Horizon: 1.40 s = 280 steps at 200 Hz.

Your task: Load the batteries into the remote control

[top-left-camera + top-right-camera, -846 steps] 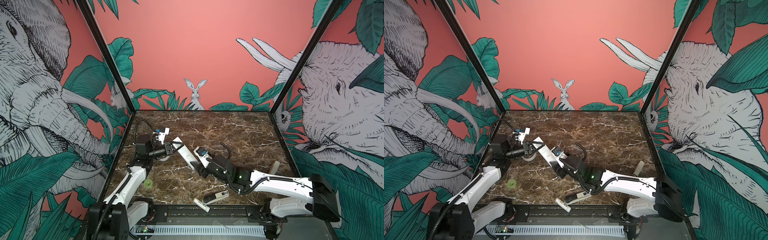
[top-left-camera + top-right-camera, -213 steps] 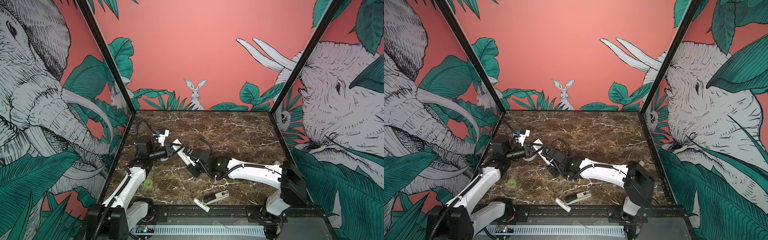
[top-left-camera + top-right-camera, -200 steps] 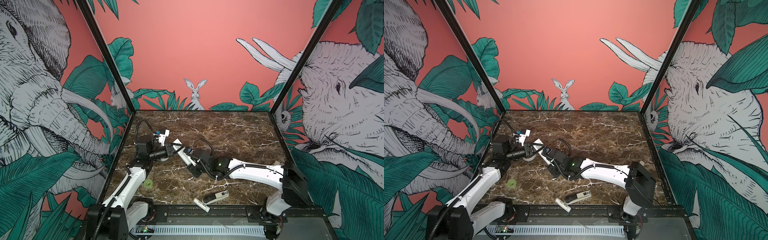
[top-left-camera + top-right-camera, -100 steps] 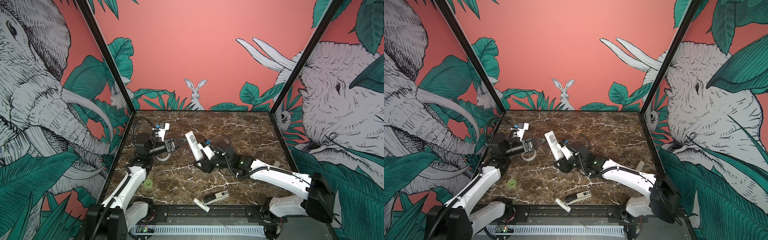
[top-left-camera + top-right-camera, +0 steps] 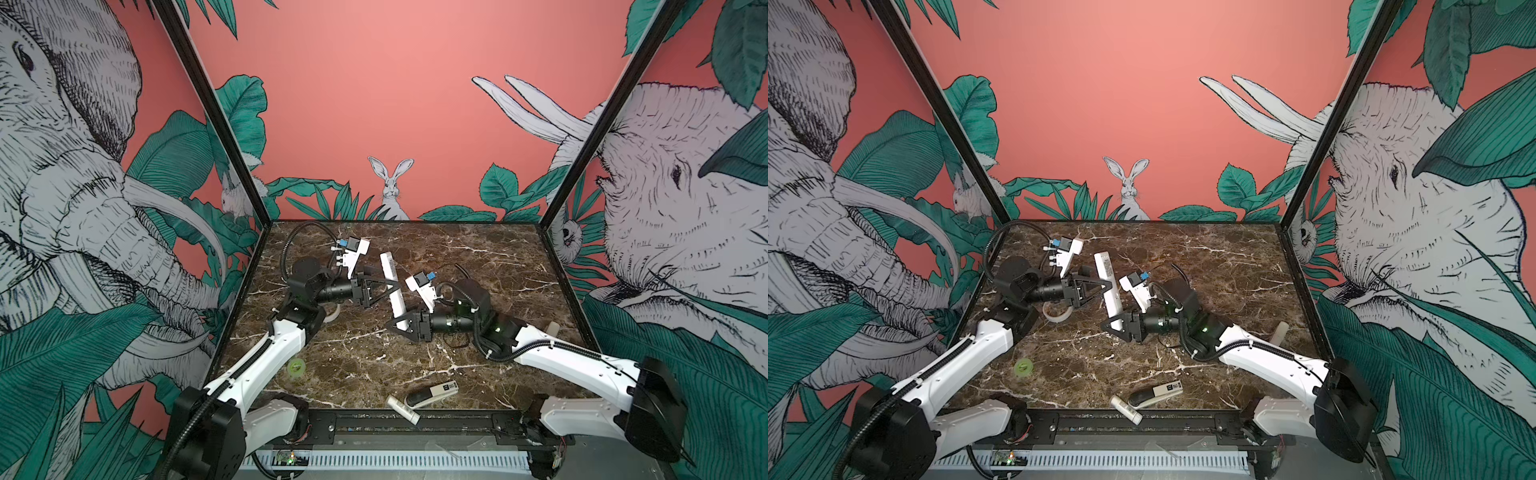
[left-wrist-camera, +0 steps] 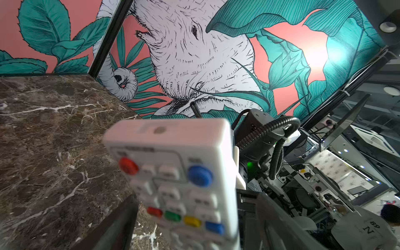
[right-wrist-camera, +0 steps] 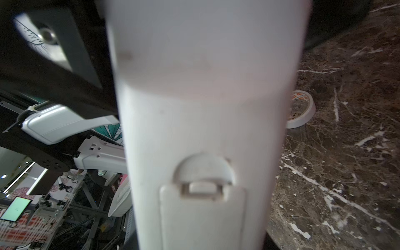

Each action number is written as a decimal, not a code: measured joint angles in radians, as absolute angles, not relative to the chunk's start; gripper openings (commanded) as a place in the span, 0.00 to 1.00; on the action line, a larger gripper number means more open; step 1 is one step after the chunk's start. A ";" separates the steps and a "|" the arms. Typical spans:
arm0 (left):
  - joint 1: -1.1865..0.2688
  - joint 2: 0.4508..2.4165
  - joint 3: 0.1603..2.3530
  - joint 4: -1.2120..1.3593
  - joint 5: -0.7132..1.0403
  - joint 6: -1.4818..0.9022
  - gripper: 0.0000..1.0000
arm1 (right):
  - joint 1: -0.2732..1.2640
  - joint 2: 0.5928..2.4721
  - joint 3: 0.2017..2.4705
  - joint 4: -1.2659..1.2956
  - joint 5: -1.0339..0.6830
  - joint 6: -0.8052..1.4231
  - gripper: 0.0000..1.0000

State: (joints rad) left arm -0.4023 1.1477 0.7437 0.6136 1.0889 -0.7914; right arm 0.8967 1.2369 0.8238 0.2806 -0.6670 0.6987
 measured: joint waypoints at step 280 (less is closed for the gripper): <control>-0.583 1.777 1.345 -0.423 0.337 -0.422 0.13 | 0.813 1.103 0.760 -0.362 -0.244 0.385 0.81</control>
